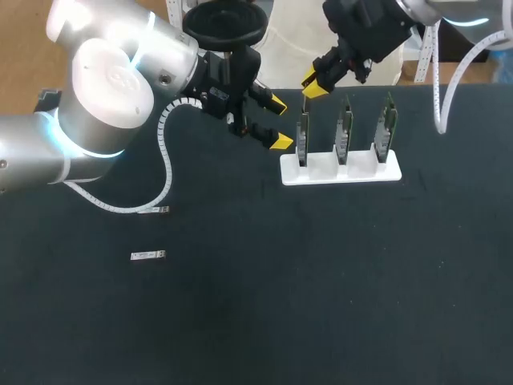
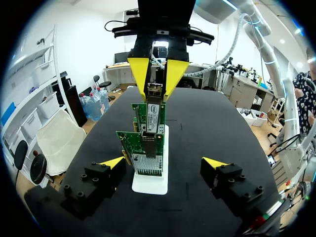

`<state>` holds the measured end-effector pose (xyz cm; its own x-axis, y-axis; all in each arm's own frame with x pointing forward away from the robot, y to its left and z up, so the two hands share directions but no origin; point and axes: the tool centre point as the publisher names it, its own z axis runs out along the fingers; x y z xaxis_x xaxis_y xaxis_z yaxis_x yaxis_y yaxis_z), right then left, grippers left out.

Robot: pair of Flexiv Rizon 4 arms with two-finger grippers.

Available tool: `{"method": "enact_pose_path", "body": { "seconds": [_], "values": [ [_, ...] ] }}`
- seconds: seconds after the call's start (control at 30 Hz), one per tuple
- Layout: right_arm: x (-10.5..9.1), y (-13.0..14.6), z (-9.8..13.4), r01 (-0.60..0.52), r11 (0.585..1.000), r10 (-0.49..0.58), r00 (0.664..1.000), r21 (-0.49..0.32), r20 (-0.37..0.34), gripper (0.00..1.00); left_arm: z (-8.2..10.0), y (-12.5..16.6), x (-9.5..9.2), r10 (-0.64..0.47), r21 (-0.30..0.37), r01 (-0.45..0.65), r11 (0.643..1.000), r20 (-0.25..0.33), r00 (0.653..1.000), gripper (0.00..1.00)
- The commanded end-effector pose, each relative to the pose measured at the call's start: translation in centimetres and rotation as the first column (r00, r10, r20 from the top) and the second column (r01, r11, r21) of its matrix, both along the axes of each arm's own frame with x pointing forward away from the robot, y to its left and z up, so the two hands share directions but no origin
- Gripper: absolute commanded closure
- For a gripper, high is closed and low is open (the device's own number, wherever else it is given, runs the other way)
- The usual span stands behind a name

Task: Pick up the optical module with the left hand, and insert it into the network port with the right hand.

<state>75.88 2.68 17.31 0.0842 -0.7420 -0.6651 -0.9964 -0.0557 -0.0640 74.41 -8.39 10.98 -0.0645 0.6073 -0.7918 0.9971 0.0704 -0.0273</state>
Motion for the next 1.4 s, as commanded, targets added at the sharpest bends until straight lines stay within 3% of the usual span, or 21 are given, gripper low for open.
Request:
{"method": "enact_pose_path", "body": {
  "seconds": [0.03,1.4],
  "values": [
    [-0.01,-0.02,-0.25,0.004,1.0,-0.004,1.0,0.002,0.001,1.0,0.01,-0.05,-0.04,0.003,0.003,-0.003,1.0,0.0,1.0,0.0],
    [0.45,0.15,0.27,0.01,1.0,-0.01,1.0,0.006,0.025,1.0,0.01,-0.05,-0.04,0.003,0.003,-0.003,1.0,0.0,1.0,0.0]
  ]
}}
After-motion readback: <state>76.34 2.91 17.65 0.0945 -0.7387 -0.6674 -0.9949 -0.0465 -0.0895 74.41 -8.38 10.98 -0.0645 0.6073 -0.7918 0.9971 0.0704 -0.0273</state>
